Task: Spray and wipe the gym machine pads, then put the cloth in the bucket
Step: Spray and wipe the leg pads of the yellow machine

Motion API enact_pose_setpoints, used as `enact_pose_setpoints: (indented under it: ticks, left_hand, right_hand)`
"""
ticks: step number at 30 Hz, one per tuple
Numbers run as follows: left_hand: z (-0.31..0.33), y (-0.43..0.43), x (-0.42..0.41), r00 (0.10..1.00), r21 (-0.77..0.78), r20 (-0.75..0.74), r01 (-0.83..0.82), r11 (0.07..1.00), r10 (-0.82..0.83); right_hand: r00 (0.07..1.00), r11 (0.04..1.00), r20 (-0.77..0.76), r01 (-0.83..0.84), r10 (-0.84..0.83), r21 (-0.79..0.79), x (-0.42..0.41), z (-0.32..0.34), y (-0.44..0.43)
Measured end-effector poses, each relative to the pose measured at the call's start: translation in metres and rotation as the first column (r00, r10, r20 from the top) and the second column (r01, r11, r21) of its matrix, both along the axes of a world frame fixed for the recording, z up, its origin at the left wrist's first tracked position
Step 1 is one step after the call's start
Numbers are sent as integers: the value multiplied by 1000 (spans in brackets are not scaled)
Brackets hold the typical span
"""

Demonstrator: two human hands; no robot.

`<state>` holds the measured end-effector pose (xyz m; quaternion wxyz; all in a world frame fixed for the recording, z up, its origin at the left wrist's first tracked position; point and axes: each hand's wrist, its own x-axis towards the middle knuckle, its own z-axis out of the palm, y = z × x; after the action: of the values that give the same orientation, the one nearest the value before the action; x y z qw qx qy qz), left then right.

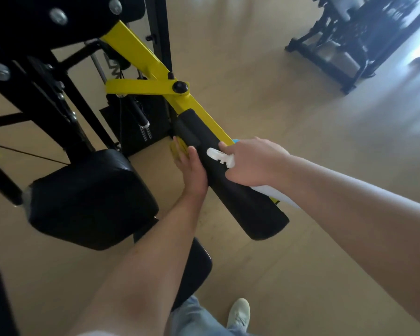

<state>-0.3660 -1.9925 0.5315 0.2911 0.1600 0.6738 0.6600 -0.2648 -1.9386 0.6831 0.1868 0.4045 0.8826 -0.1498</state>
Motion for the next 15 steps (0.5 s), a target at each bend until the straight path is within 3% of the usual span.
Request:
enact_pose_setpoints:
  ticks: [4, 11, 15]
  left_hand:
    - [-5, -24, 47, 985, -48, 170, 46, 998, -37]
    - [0, -69, 128, 989, -58, 55, 142, 988, -139]
    - [-8, -89, 160, 968, -88, 100, 238, 967, -229]
  right_hand:
    - [999, 999, -32, -17, 16, -31, 15, -1, -4]
    - [996, 997, -43, -77, 75, -32, 50, 2, -21]
    - [995, 996, -63, -80, 77, -49, 56, 3, -21]
